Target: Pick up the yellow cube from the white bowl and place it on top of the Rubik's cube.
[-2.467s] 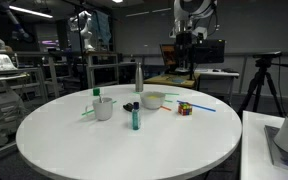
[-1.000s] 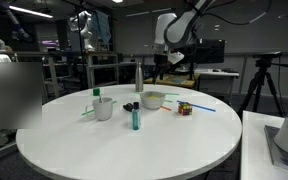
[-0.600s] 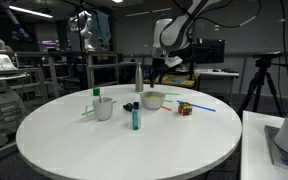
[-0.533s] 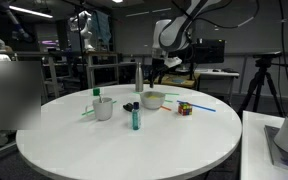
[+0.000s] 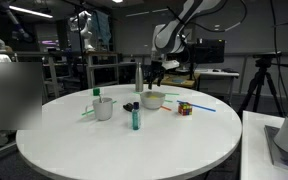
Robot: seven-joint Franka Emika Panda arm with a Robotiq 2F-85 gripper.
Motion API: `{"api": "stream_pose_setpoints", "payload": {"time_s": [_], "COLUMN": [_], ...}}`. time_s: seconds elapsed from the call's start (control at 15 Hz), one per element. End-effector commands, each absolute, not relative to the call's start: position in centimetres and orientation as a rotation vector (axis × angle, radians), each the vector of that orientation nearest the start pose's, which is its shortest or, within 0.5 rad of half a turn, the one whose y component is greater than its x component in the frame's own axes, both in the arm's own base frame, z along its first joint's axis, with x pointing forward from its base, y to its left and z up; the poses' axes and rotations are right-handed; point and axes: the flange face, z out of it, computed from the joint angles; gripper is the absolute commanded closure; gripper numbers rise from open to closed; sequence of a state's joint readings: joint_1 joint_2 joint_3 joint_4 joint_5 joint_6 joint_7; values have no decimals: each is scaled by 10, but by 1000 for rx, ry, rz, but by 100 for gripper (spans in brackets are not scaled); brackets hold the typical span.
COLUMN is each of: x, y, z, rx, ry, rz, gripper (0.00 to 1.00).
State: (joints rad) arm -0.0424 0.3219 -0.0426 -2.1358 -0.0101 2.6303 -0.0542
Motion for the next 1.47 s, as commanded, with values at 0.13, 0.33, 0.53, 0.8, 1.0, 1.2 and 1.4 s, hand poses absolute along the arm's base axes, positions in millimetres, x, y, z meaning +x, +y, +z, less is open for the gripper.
{"api": "stream_pose_setpoints", "payload": {"time_s": [0.13,0.33,0.53,0.8,1.0,1.2,1.4], "x": [605,609,612,614,613,612,611], "y": [-61,-61,-55,-42,-37,-38,-39], "z": [260,257,257,254,248,243,238], "rx": [-3121,-3111,-3097,-3083,-3076,-3077,-3075], "ry": [75,92,100,90,91,94,95], "rz": [-166,-129,-106,-81,-56,-29,-5], "gripper": [0,0,0,0,0,0,0]}}
